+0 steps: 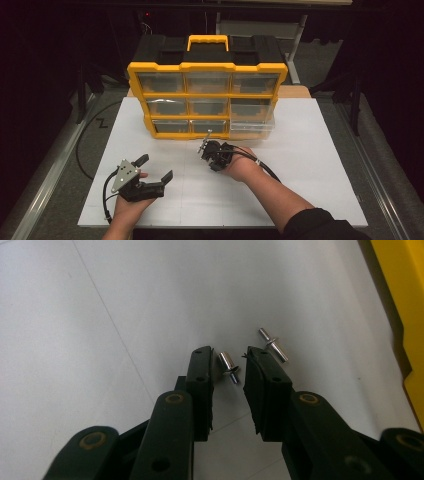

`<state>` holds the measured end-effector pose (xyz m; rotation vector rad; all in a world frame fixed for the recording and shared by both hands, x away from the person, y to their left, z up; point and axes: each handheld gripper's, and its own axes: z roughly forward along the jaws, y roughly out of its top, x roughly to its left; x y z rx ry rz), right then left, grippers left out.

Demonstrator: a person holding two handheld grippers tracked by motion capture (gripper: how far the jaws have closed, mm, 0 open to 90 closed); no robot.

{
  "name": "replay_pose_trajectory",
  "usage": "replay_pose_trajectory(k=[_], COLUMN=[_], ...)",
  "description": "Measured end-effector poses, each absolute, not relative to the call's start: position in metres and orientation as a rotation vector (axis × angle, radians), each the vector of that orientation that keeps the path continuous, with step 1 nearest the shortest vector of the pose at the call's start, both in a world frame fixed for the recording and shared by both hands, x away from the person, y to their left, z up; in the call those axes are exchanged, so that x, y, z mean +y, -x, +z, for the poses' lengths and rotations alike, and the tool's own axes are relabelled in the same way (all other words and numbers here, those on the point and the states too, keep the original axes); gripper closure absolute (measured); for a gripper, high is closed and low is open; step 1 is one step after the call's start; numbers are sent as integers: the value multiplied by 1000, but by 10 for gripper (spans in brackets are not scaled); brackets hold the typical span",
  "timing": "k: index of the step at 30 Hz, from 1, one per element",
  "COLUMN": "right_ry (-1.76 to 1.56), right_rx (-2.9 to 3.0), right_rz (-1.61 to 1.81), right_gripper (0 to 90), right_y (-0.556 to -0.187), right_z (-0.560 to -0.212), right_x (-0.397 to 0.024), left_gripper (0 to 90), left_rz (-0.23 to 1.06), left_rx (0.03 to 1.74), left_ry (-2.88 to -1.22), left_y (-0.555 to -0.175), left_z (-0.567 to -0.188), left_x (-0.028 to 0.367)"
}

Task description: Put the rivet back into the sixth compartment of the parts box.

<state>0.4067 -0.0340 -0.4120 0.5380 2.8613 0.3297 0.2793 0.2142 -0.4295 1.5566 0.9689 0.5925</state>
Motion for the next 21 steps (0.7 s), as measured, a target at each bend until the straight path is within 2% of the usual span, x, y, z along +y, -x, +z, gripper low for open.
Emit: replay_pose_trajectory(k=[11,21], right_ry=[-565,-541], right_rx=[2912,2919], right_rz=[351,346], right_gripper=[831,845], right_y=[-411,-411], right_z=[-413,-413], right_x=[-35,-34], left_gripper=[4,4], left_rz=[590,590], left_rx=[969,970], left_ry=[-1557,-1551], left_y=[-279,-279], left_z=[-430,-430], left_x=[214,214])
